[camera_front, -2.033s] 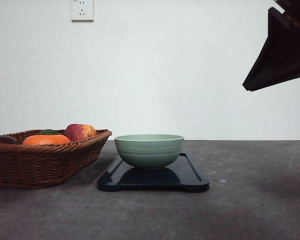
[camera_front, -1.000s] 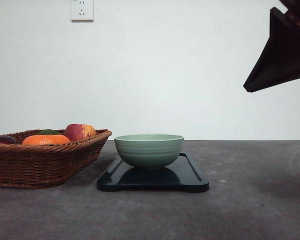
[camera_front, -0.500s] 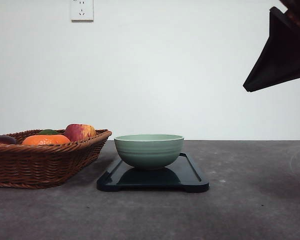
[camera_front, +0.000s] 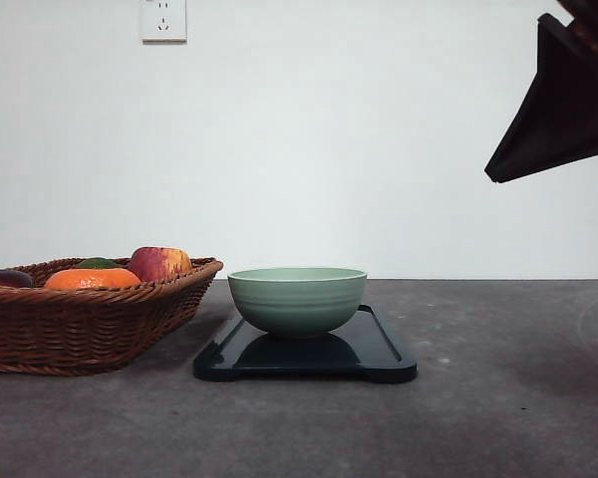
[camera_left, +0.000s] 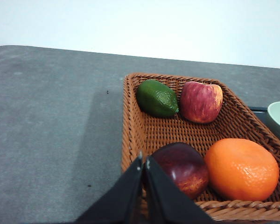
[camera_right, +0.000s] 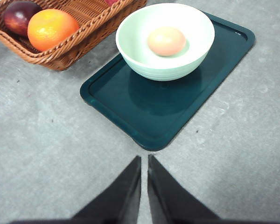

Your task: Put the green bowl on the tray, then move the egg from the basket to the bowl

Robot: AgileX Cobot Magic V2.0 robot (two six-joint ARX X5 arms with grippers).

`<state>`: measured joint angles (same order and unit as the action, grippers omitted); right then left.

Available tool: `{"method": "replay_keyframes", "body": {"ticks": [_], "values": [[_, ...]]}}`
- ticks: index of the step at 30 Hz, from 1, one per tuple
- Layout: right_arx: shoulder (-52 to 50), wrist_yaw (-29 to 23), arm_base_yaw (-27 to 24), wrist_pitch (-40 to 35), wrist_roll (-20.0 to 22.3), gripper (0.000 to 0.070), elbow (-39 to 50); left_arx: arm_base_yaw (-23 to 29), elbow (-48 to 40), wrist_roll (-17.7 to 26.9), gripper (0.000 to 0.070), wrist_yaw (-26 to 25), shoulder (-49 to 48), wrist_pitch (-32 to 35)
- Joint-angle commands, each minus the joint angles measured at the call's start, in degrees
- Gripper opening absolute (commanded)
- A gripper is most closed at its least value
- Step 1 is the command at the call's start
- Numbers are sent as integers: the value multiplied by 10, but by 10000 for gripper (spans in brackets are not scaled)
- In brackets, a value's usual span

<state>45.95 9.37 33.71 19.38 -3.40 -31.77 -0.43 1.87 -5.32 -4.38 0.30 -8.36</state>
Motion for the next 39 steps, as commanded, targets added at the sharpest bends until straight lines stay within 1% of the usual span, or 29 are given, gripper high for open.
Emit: {"method": "replay_keyframes", "body": {"ticks": [1, 5, 9, 12, 13, 17, 21, 26, 29, 33, 39], "values": [[3, 0, 4, -5, -6, 16, -2, 0, -11, 8, 0, 1, -1, 6], [3, -3, 4, -7, -5, 16, -2, 0, -11, 8, 0, 1, -1, 6], [-8, -37, 3, -25, 33, 16, 0, 0, -11, 8, 0, 1, -1, 6], [-41, -73, -3, -33, 66, 16, 17, 0, -11, 8, 0, 1, -1, 6], [-60, -82, -10, -36, 71, 16, 28, 0, -11, 8, 0, 1, -1, 6], [-152, -88, -61, -62, 69, 16, 96, 0, -11, 8, 0, 1, -1, 6], [-255, -88, -136, -108, 68, 16, 177, 0, -11, 8, 0, 1, -1, 6], [-366, -88, -210, -113, 69, 16, 237, 0, -11, 8, 0, 1, -1, 6], [-413, -88, -239, -113, 68, 16, 264, 0, -11, 8, 0, 1, -1, 6], [-459, -88, -260, -121, 68, 16, 303, 0, -11, 8, 0, 1, -1, 6], [-457, -112, -273, -128, 68, 16, 311, 0, -11, 8, 0, 1, -1, 6]]}}
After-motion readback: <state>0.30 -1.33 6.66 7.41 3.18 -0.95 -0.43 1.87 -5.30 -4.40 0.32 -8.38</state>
